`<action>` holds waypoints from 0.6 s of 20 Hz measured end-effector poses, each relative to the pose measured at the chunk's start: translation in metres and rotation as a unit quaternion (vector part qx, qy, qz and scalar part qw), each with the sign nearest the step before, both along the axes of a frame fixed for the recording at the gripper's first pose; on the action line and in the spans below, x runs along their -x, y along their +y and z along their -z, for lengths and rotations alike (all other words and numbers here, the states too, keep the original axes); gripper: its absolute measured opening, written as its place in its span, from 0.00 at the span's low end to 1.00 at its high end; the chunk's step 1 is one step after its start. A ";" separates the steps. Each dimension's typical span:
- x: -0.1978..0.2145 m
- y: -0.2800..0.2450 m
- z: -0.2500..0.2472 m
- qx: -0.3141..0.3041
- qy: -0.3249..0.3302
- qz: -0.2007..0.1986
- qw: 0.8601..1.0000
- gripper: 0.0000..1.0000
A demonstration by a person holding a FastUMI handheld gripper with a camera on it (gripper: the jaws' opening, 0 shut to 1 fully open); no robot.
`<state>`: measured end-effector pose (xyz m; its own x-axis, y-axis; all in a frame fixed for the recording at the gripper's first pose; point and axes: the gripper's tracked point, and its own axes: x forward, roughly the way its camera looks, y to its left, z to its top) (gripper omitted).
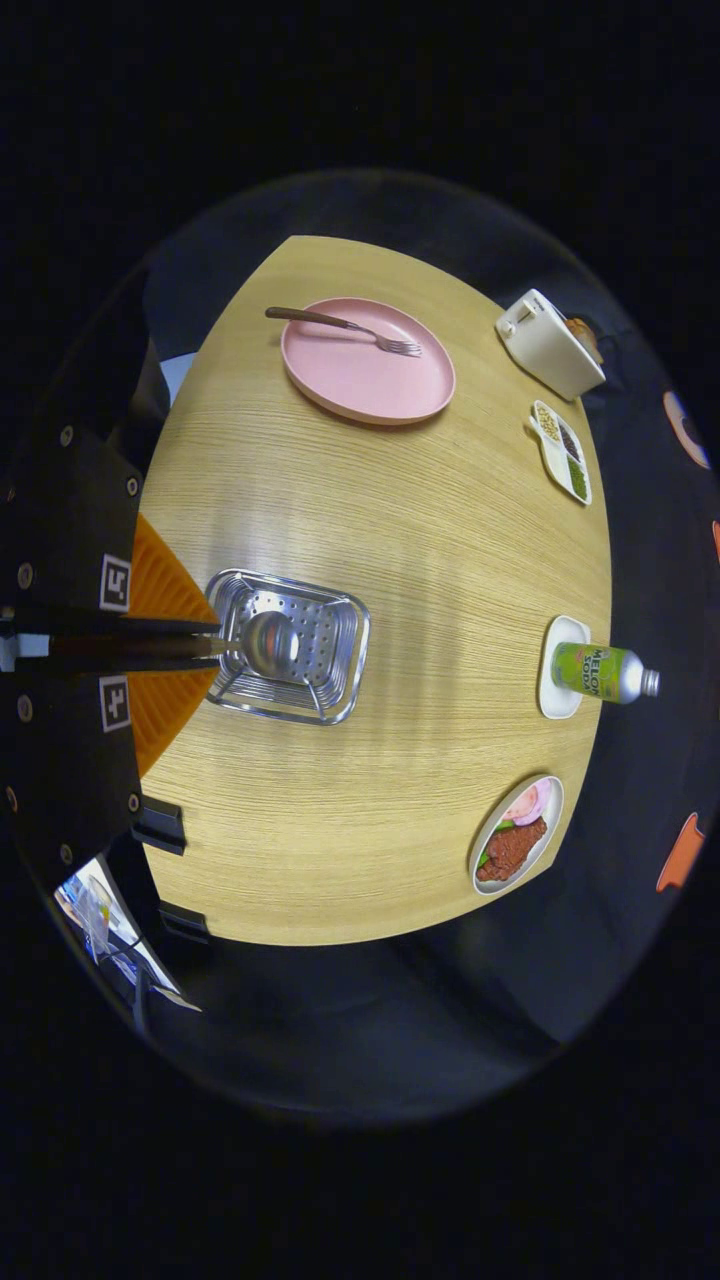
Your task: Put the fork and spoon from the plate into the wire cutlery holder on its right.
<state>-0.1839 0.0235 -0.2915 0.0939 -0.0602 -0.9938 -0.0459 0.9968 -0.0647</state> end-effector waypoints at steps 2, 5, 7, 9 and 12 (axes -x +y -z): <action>-0.005 -0.001 0.000 -0.002 -0.011 0.009 1.000 0.09; -0.017 0.001 -0.004 -0.005 -0.035 0.028 0.999 0.10; -0.032 0.004 -0.011 -0.016 -0.069 0.045 0.996 0.10; -0.049 0.007 -0.021 -0.023 -0.119 0.053 0.991 0.10; -0.076 0.009 -0.044 -0.024 -0.198 0.062 0.978 0.10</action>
<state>-0.1080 0.0327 -0.2472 0.4675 -0.0500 -0.8826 0.0940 0.9956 -0.0067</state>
